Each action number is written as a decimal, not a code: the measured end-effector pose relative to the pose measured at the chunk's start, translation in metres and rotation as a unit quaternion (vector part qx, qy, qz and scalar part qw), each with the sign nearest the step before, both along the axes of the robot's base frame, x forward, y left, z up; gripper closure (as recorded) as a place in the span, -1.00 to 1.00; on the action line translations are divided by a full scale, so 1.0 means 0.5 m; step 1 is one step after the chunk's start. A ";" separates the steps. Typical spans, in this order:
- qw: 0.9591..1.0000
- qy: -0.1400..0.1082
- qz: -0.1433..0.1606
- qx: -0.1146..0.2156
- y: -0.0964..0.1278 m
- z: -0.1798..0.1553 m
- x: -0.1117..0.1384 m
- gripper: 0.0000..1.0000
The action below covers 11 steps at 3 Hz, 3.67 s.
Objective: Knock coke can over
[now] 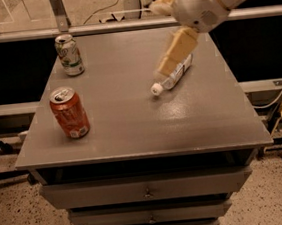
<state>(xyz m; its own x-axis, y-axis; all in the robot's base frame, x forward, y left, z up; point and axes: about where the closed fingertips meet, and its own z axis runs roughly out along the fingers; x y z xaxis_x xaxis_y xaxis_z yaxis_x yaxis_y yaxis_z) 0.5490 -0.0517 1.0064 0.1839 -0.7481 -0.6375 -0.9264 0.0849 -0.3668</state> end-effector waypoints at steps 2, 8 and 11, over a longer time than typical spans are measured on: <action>0.995 0.015 0.052 0.081 0.109 0.042 -0.024 -1.00; 0.975 0.110 0.133 0.138 0.357 -0.158 -0.026 -1.00; 0.963 0.145 0.153 0.166 0.425 -0.200 -0.062 -0.65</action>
Offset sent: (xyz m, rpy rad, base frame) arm -0.0074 0.0434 0.0157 0.1287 0.0223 0.0825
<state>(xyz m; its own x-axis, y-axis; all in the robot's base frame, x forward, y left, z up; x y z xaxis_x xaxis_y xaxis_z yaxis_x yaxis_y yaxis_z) 0.5178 0.1611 0.9066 0.1419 -0.4328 -0.8902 -0.9861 -0.1408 -0.0887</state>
